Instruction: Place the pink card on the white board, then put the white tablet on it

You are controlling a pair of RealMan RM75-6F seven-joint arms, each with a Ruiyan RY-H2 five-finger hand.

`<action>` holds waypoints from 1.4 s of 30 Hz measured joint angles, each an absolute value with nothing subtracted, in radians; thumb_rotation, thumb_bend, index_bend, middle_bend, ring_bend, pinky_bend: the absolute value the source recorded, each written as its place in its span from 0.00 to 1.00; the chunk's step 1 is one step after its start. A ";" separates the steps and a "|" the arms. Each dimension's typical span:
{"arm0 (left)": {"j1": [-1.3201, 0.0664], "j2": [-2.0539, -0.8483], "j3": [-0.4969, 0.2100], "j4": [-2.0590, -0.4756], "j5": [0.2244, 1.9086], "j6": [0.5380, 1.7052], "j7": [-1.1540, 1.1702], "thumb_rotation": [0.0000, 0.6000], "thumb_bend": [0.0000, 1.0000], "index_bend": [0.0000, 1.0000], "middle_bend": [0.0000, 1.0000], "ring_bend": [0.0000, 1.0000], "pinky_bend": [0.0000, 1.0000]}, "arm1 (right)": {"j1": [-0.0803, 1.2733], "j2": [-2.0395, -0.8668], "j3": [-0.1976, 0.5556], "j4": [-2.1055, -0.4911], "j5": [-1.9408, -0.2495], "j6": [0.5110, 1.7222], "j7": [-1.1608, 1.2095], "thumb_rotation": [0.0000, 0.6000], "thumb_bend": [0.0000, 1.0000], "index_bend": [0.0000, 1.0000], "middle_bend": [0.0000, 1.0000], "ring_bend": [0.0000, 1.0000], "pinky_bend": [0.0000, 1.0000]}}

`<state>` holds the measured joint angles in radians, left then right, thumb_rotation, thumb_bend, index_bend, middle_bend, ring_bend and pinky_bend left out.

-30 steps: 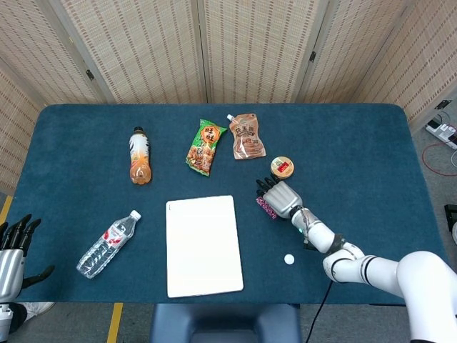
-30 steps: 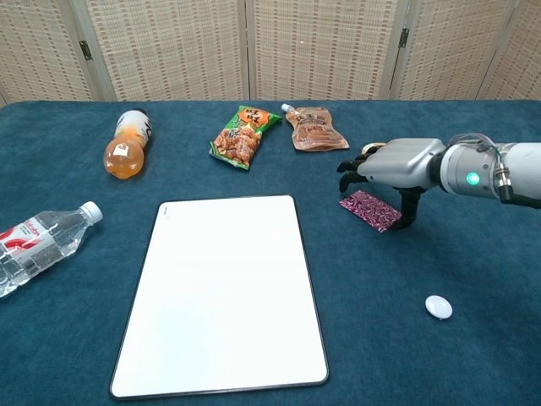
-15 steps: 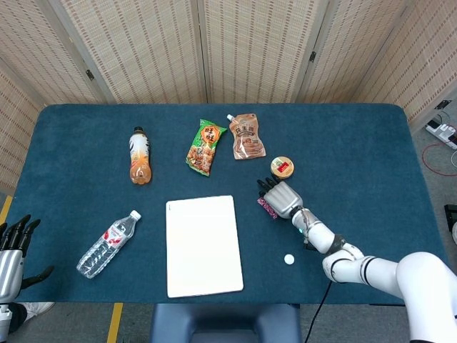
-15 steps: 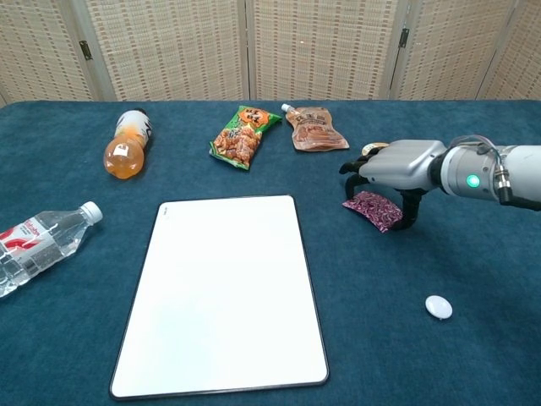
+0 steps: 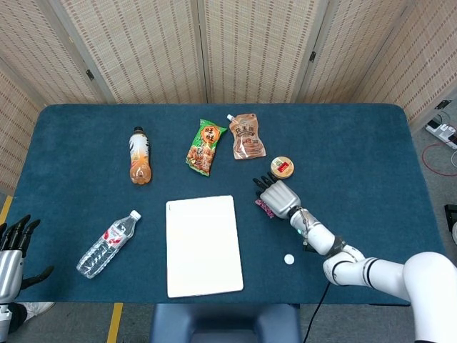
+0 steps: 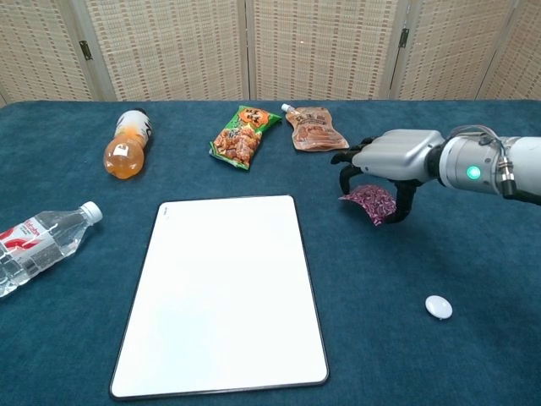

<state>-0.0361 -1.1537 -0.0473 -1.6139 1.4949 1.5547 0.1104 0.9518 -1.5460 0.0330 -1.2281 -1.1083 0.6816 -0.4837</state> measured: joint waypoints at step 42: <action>-0.028 -1.157 -0.048 -1.593 1.510 1.567 0.083 1.00 0.18 0.14 0.08 0.14 0.00 | 1.027 -1.498 0.032 -1.543 -1.130 0.790 -0.617 1.00 0.26 0.13 0.06 0.00 0.00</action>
<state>-0.0284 -1.1572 -0.0483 -1.5935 1.5097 1.5675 0.0833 1.0270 -1.4982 0.0321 -1.5434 -1.1298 0.7896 -0.6167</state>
